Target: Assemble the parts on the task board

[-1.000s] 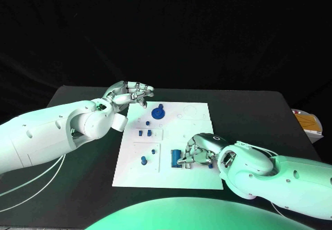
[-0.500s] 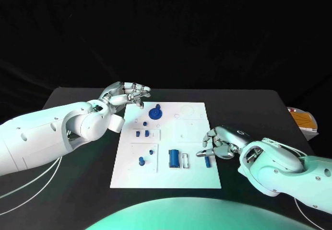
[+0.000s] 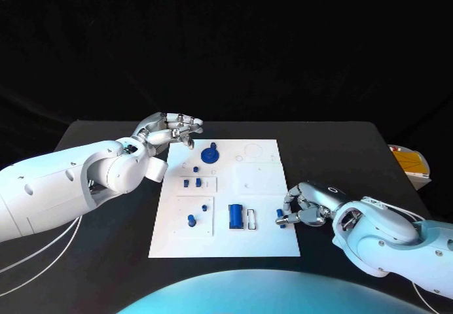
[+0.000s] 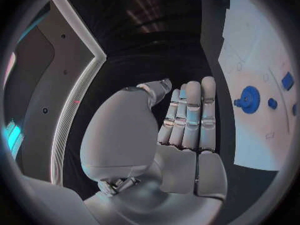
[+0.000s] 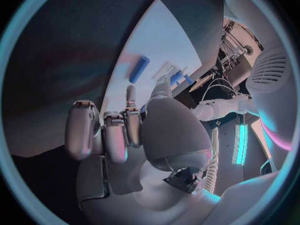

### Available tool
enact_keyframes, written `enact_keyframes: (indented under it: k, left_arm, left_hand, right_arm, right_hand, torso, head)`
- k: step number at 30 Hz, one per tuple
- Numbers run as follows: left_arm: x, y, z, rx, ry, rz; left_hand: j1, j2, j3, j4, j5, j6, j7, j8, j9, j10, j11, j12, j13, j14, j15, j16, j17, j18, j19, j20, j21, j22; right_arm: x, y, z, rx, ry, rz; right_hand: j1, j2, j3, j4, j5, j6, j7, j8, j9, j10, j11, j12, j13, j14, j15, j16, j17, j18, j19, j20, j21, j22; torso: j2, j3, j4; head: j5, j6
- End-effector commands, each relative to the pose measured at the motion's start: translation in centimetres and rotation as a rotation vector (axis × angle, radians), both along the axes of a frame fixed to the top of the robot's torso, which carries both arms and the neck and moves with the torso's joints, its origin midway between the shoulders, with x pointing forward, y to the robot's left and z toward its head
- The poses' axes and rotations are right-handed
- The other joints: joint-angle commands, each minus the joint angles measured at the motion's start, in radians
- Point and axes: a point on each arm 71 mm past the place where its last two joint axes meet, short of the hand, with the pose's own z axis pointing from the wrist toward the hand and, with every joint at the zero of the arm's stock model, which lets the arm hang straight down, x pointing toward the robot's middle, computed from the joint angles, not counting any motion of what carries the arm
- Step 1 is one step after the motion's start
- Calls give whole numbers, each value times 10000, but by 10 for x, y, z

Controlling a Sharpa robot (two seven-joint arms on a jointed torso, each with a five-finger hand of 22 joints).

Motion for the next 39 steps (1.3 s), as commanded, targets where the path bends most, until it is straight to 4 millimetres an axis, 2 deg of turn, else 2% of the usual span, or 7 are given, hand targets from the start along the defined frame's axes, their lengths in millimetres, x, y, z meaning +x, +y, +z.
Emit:
enact_keyframes:
  k: [1, 11, 15, 21, 29, 33, 39]
  left_arm:
    - [-1, -2, 1, -121, -25, -113]
    - [-1, -1, 1, -112, -7, -111]
    - [-1, 0, 0, -104, 11, -114]
    - [-1, 0, 0, -99, 24, -118]
    - [-1, 0, 0, -93, 32, -116]
    - [-1, 0, 0, -85, 38, -114]
    - [-2, 0, 0, -77, 60, -139]
  left_hand:
    - [-24, 14, -20, 64, -14, -56, 19, 63, -11, -64, -18, 36, 17, -62, 15, -45, -12, 140, 52, 52, -59, -12]
    - [-20, 13, -28, 77, -15, -79, 23, 90, -20, -96, -13, 78, 18, -76, 20, -49, -15, 139, 54, 56, -69, -17]
    - [-20, 13, -28, 77, -15, -79, 23, 90, -20, -96, -13, 78, 18, -76, 20, -49, -15, 139, 54, 56, -69, -17]
    - [-26, 14, -30, 84, -15, -81, 25, 94, -21, -100, -11, 83, 18, -78, 22, -49, -16, 139, 54, 57, -70, -18]
    - [-26, 14, -30, 84, -15, -81, 25, 94, -21, -100, -11, 83, 18, -78, 22, -49, -16, 139, 54, 57, -70, -18]
    - [-29, 21, -29, 94, -13, -86, 25, 100, -23, -108, -11, 92, 18, -80, 23, -49, -16, 138, 54, 58, -73, -19]
    - [-23, 20, -28, 91, -13, -90, 25, 103, -24, -113, -11, 96, 17, -82, 23, -49, -17, 139, 53, 58, -75, -20]
  right_arm:
    - [-1, 1, -5, -483, 68, 39]
    - [1, 4, -15, -642, 225, -37]
    - [2, 4, -19, -763, 354, -18]
    - [0, 5, -24, -889, 567, 101]
    - [-2, 9, -27, -1004, 596, 263]
    - [-2, 10, -27, -1115, 512, 350]
    - [-2, 10, -26, -1246, 333, 370]
  right_hand:
    - [1297, 1366, -77, 59, -17, 122, 0, -65, -18, 118, 26, -2, 1115, 895, 75, -8, 1874, -155, 144, 58, 23, 1513]
    - [1386, 1632, -25, 22, 173, 243, -55, -142, -99, 130, -21, 5, 1125, 901, 39, 0, 1902, -160, 165, 38, 57, 1540]
    - [1991, 1937, 233, -76, 15, 308, -113, -283, -215, 138, -78, 11, 1140, 902, -13, 0, 1907, -165, 177, -8, 68, 1565]
    - [2678, 2023, 518, -211, 16, 383, -159, -435, -339, 150, -124, 23, 1162, 908, -54, 9, 1940, -176, 196, -49, 107, 1602]
    - [4296, 2132, 1491, -878, -153, 458, -158, -600, -438, 181, -158, 58, 1216, 929, -97, 41, 2053, -200, 230, -117, 196, 1680]
    - [4791, 2012, 2063, -1086, 317, 502, -18, -711, -512, 235, -47, 168, 1312, 938, -8, 57, 2108, -212, 235, -73, 241, 1727]
    - [4859, 1710, 2553, -960, 399, 716, -6, -842, -705, 393, -33, 481, 1548, 946, 4, 71, 2151, -223, 249, -40, 313, 1785]
  torso:
    - [13, -7, 19]
    - [16, -8, 13]
    - [10, -4, 12]
    - [3, -2, 0]
    - [4, -2, 0]
    - [0, -8, 4]
    - [-1, -10, 6]
  head:
    - [5, 2]
    - [52, 2]
    - [59, 2]
    - [68, 2]
    - [59, 2]
    - [42, 2]
    - [39, 2]
